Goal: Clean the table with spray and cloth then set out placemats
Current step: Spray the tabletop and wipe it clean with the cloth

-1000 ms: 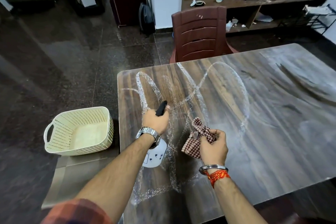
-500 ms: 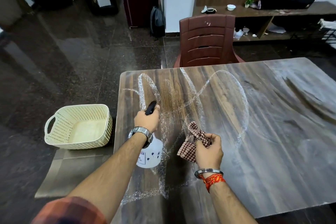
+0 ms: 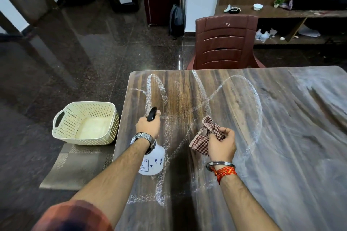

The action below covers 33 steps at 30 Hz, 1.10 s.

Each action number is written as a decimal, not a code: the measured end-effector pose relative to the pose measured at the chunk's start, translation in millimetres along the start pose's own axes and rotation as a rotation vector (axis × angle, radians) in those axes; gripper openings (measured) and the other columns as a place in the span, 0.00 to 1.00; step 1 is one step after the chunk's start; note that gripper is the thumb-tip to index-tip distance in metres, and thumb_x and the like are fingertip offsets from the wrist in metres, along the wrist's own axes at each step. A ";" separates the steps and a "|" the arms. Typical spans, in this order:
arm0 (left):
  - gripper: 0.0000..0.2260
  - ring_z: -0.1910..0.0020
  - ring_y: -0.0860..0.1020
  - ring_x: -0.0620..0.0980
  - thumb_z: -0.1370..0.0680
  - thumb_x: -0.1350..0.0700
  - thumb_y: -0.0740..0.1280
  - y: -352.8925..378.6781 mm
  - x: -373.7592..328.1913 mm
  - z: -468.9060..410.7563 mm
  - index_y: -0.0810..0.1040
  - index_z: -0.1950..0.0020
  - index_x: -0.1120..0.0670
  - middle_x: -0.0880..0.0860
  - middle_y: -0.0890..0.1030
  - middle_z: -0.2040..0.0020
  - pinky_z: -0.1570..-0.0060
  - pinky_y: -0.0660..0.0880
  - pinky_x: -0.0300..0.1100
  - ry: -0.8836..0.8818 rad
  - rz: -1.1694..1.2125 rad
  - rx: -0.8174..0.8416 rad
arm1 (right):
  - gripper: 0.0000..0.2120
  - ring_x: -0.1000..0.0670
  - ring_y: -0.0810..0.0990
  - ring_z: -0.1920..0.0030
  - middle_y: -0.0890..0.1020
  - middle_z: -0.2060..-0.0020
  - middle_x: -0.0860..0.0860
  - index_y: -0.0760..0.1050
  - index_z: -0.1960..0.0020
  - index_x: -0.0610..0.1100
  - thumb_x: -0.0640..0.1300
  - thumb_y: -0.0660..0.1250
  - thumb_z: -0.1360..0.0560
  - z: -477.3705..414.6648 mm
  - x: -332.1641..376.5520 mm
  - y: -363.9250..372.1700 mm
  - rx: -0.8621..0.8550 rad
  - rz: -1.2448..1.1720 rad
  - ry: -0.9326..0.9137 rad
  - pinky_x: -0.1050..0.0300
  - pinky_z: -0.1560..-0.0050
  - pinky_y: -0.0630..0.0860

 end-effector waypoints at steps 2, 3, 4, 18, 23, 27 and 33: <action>0.25 0.67 0.84 0.59 0.28 0.34 0.66 3.3 -0.2 4.1 0.82 0.61 0.57 0.58 0.85 0.63 0.61 0.84 0.52 0.043 -0.058 0.002 | 0.12 0.45 0.77 0.61 0.79 0.60 0.50 0.72 0.51 0.49 0.38 0.69 0.31 -5.9 -1.1 3.0 -0.010 0.028 -0.022 0.49 0.59 0.76; 0.25 0.65 0.84 0.59 0.29 0.34 0.66 4.3 -1.4 5.9 0.81 0.61 0.57 0.58 0.85 0.63 0.60 0.84 0.52 0.056 -0.077 0.009 | 0.12 0.44 0.77 0.63 0.79 0.62 0.49 0.72 0.52 0.49 0.38 0.69 0.31 -9.0 0.1 4.3 -0.014 0.040 -0.038 0.47 0.59 0.77; 0.24 0.64 0.84 0.60 0.29 0.34 0.66 5.4 -2.2 5.3 0.81 0.62 0.56 0.58 0.85 0.63 0.59 0.84 0.52 0.068 -0.085 0.018 | 0.12 0.44 0.77 0.63 0.79 0.62 0.49 0.72 0.52 0.50 0.38 0.68 0.31 -12.2 2.1 6.0 -0.012 0.051 -0.061 0.48 0.60 0.77; 0.24 0.68 0.81 0.57 0.27 0.36 0.68 -10.5 -5.1 -1.6 0.82 0.62 0.58 0.57 0.85 0.63 0.64 0.82 0.47 0.129 -0.098 0.043 | 0.16 0.48 0.75 0.48 0.79 0.48 0.45 0.74 0.45 0.42 0.30 0.63 0.30 -30.0 19.6 19.2 0.093 0.272 -0.445 0.60 0.46 0.68; 0.22 0.78 0.74 0.50 0.23 0.41 0.70 1.6 -9.4 10.5 0.82 0.58 0.61 0.54 0.83 0.67 0.71 0.75 0.42 0.125 -0.052 0.199 | 0.15 0.47 0.77 0.50 0.79 0.50 0.45 0.73 0.46 0.43 0.31 0.64 0.30 -24.7 0.8 18.3 0.086 0.266 -0.369 0.59 0.50 0.70; 0.20 0.72 0.74 0.54 0.22 0.44 0.69 18.0 -27.2 29.6 0.73 0.67 0.55 0.55 0.76 0.70 0.68 0.73 0.45 0.231 -0.116 0.204 | 0.14 0.47 0.77 0.51 0.79 0.50 0.46 0.73 0.47 0.45 0.32 0.63 0.29 -22.4 -12.8 9.1 0.040 0.256 -0.293 0.56 0.50 0.74; 0.20 0.80 0.73 0.48 0.21 0.42 0.67 40.7 -27.1 35.2 0.81 0.60 0.58 0.57 0.83 0.66 0.76 0.71 0.38 0.184 -0.034 0.360 | 0.13 0.48 0.75 0.51 0.77 0.52 0.49 0.73 0.47 0.44 0.32 0.63 0.28 -18.6 -13.5 -0.5 0.010 0.264 -0.295 0.59 0.51 0.70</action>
Point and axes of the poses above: each hand's wrist, its own z-axis away from the middle knuckle, its own y-axis out of the palm, x = y × z, the point moved 6 cm from there along -z, towards the middle knuckle
